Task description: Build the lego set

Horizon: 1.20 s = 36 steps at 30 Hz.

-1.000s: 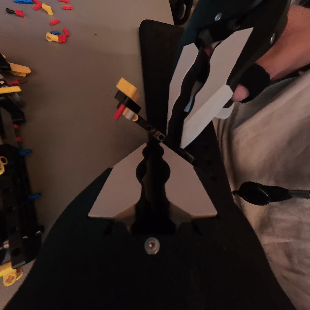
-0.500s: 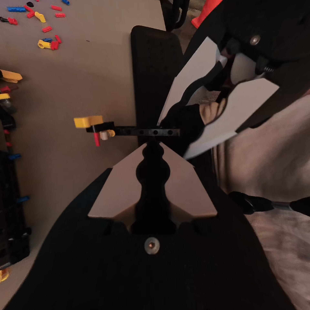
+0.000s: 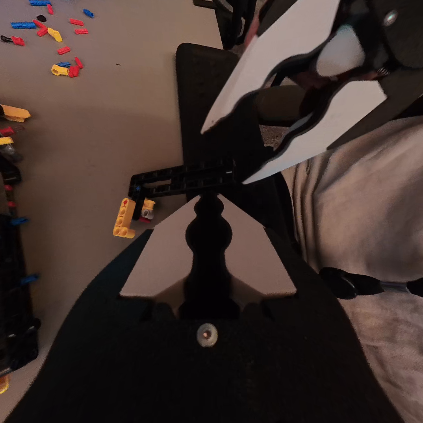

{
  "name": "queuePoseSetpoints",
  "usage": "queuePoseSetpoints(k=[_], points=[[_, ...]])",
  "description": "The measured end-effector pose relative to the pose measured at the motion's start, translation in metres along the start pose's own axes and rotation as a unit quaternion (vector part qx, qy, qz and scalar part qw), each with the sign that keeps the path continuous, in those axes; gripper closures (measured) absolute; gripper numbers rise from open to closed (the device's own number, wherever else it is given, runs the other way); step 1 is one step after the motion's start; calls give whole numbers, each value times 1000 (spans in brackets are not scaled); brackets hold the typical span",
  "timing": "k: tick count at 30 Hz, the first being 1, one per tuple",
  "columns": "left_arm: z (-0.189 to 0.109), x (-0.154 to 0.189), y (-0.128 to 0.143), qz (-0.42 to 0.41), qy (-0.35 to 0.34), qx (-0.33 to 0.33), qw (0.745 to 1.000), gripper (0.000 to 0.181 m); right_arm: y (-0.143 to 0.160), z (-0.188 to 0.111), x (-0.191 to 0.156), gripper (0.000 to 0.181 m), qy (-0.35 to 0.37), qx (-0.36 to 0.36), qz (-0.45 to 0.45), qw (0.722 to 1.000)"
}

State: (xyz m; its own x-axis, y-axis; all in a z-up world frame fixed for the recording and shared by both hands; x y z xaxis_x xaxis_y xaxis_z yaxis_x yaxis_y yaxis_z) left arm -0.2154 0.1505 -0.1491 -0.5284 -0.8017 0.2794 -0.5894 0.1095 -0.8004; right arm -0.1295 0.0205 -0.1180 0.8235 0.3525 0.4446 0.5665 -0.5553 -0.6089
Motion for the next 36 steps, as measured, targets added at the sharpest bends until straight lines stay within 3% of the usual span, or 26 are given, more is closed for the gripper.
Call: queuePoseSetpoints(k=[3,10,15,23,27,30,33,36], points=[[1,-1,1,1,-2,-3,1000,173,-5,-4,-2,146,-12,29,-99,995],[0,-1,1,1,-3,-3,1000,173,-10,14,-2,154,-36,-7,-245,969],[1,0,0,5,-2,-7,1000,173,-18,16,-6,160,-31,-4,-291,956],[2,0,0,8,0,-8,1000,173,-18,22,-1,170,-16,-14,-286,958],[-11,-5,-3,12,-37,12,999,173,-24,18,30,174,15,18,-180,983],[-38,-11,-16,-8,-63,101,993,174,-16,21,71,174,-11,96,54,994],[-59,-11,-31,-17,-95,195,976,174,4,29,103,175,-82,195,320,923],[-63,-10,-44,-47,-132,263,954,174,19,38,112,175,-132,280,468,828]])
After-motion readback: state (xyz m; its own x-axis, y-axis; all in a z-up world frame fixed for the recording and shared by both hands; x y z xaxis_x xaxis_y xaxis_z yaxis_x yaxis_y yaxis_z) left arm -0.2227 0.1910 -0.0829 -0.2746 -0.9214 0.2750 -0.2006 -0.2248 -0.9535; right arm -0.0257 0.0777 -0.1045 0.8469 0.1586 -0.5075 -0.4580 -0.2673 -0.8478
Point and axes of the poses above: each gripper's, where its closed fingertips meet, z out along the fingers, y out of its underside, x = y × z across the jaws, the point moved 10 cm from there along -z, back along the fingers, and after that the axes turned 6 degrees about y, right-handed, at the moved point
